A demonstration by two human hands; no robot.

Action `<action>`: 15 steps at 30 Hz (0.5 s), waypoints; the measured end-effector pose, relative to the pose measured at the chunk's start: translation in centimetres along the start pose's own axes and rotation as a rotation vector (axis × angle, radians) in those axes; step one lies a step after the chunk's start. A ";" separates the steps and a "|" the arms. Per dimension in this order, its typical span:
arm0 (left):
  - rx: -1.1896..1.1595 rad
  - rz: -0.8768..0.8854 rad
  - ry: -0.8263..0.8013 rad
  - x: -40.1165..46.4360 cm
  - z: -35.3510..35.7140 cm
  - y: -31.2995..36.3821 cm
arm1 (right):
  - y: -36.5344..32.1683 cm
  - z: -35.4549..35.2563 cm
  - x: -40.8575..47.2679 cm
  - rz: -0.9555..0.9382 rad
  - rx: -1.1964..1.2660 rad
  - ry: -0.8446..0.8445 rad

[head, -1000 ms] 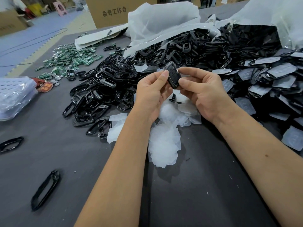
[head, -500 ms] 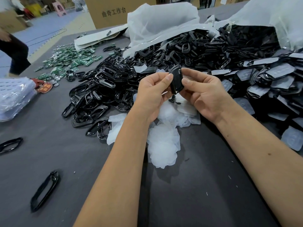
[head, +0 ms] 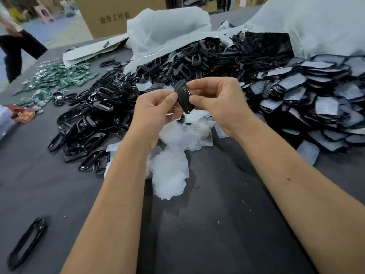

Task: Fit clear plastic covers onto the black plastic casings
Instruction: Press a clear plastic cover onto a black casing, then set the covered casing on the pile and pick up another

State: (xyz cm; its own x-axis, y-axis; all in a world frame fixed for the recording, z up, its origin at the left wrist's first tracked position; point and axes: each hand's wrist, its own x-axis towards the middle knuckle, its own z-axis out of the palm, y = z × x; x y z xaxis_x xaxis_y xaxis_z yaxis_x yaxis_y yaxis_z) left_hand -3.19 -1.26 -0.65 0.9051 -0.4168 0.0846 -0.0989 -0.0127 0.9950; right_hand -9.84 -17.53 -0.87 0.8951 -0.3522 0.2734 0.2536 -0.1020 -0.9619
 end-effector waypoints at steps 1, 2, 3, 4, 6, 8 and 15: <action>0.028 0.006 -0.012 -0.2 0.1 0.4 | -0.4 -0.4 0.0 -0.047 -0.097 0.002; 0.039 0.014 -0.030 -0.3 0.5 0.9 | -0.8 -1.1 -0.1 -0.093 -0.199 0.013; 0.044 0.026 -0.048 -0.4 1.1 1.4 | -1.3 -1.8 -0.2 -0.137 -0.307 0.028; 0.056 0.046 -0.060 -0.4 1.9 2.0 | -1.8 -2.5 -0.2 -0.178 -0.415 0.051; 0.122 0.090 -0.073 -0.2 4.1 3.1 | -3.1 -4.3 -0.5 -0.255 -0.607 0.134; 0.222 0.139 -0.092 0.3 7.0 3.9 | -4.3 -6.4 -0.7 -0.320 -0.765 0.208; 0.476 0.330 -0.124 0.9 16.1 3.8 | -5.5 -13.8 -1.6 -0.250 -1.202 0.326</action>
State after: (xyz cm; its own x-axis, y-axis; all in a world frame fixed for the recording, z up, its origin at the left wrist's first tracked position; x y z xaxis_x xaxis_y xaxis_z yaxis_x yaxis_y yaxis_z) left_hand -9.40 -16.36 2.35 0.7425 -0.5710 0.3503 -0.5678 -0.2589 0.7814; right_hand -17.70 -29.26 3.97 0.6963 -0.3959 0.5987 -0.2424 -0.9148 -0.3230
